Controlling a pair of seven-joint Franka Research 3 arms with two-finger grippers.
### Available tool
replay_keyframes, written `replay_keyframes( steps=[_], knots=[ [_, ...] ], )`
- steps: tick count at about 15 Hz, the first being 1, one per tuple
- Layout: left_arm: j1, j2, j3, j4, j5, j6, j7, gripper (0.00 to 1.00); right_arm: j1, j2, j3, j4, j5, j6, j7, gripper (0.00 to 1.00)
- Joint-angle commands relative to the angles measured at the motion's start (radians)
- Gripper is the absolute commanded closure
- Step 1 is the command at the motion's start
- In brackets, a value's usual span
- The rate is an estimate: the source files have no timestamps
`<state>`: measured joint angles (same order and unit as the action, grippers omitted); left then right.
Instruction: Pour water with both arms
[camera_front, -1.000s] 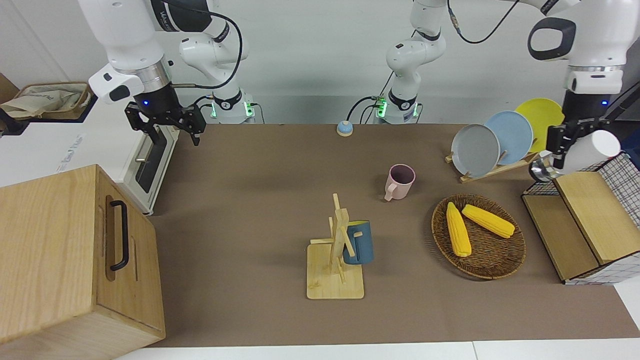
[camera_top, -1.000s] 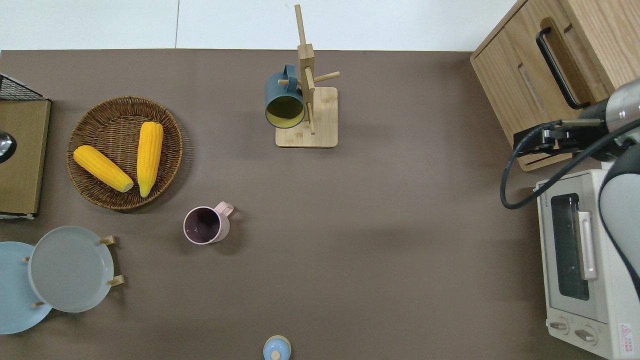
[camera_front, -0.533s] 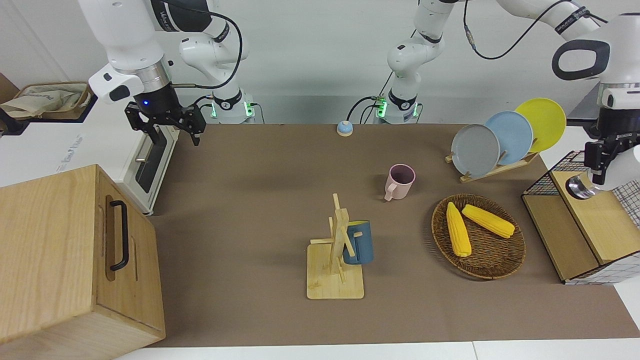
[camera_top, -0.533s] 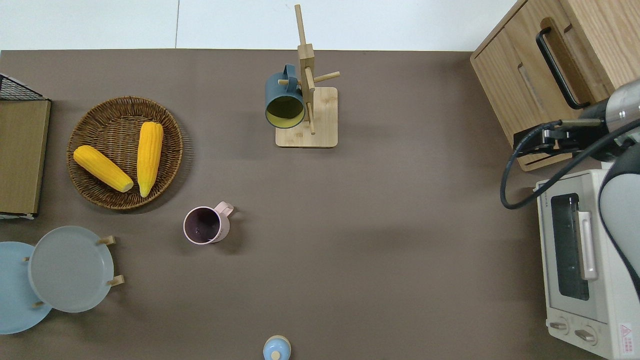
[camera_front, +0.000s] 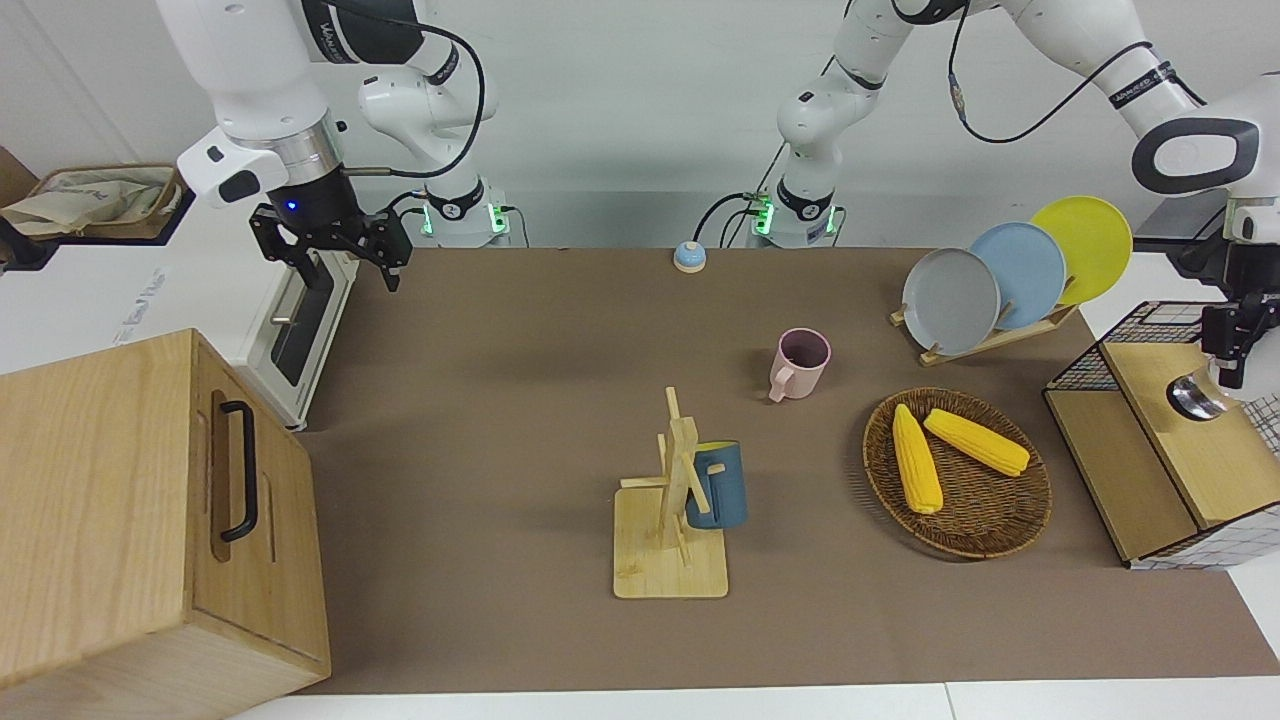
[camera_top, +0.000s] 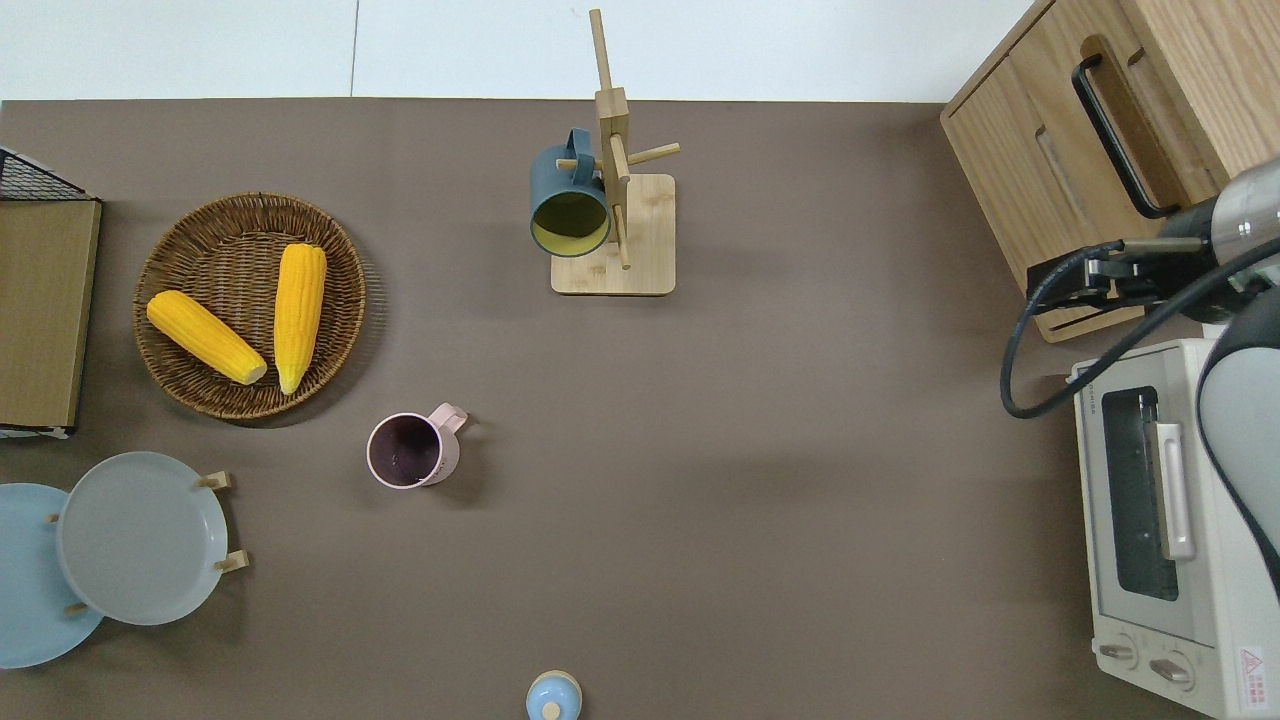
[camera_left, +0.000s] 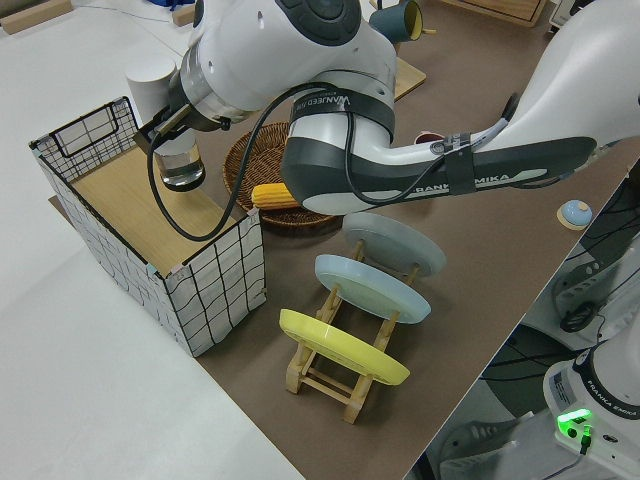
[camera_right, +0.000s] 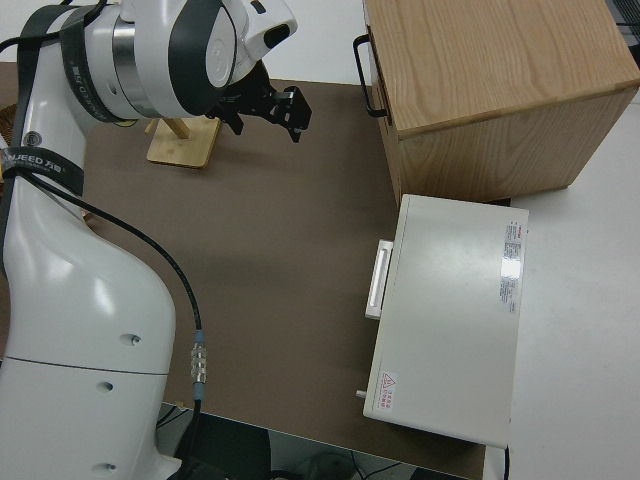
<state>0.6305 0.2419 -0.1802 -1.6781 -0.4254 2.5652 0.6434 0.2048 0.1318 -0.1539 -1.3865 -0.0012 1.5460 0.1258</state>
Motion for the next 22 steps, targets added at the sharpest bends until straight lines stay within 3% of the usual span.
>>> replay_keyframes(
  steps=[1, 5, 9, 12, 13, 14, 15, 22],
  knots=[
    [0.044, 0.034, -0.012, 0.048, -0.11, 0.032, 0.154, 1.0, -0.004, -0.006, 0.001, 0.001, 0.018, -0.011, -0.011, 0.009],
    [0.051, 0.082, -0.013, 0.048, -0.223, 0.093, 0.274, 1.0, -0.004, -0.006, 0.001, 0.001, 0.018, -0.011, -0.012, 0.009],
    [0.052, 0.106, -0.015, 0.048, -0.228, 0.101, 0.282, 0.95, -0.004, -0.006, 0.001, 0.001, 0.018, -0.011, -0.011, 0.009],
    [0.051, 0.106, -0.015, 0.049, -0.227, 0.101, 0.282, 0.6, -0.004, -0.006, 0.001, 0.001, 0.018, -0.009, -0.011, 0.009],
    [0.051, 0.108, -0.016, 0.049, -0.227, 0.101, 0.282, 0.42, -0.004, -0.006, 0.001, 0.001, 0.018, -0.01, -0.011, 0.009],
    [0.051, 0.106, -0.018, 0.048, -0.227, 0.101, 0.282, 0.16, -0.004, -0.006, -0.001, 0.001, 0.018, -0.011, -0.011, 0.009],
    [0.051, 0.108, -0.018, 0.048, -0.227, 0.101, 0.282, 0.01, -0.004, -0.006, 0.001, 0.001, 0.018, -0.011, -0.012, 0.009],
    [0.054, 0.106, -0.012, 0.049, -0.213, 0.084, 0.265, 0.0, -0.004, -0.006, -0.001, 0.003, 0.018, -0.011, -0.011, 0.009]
  ],
)
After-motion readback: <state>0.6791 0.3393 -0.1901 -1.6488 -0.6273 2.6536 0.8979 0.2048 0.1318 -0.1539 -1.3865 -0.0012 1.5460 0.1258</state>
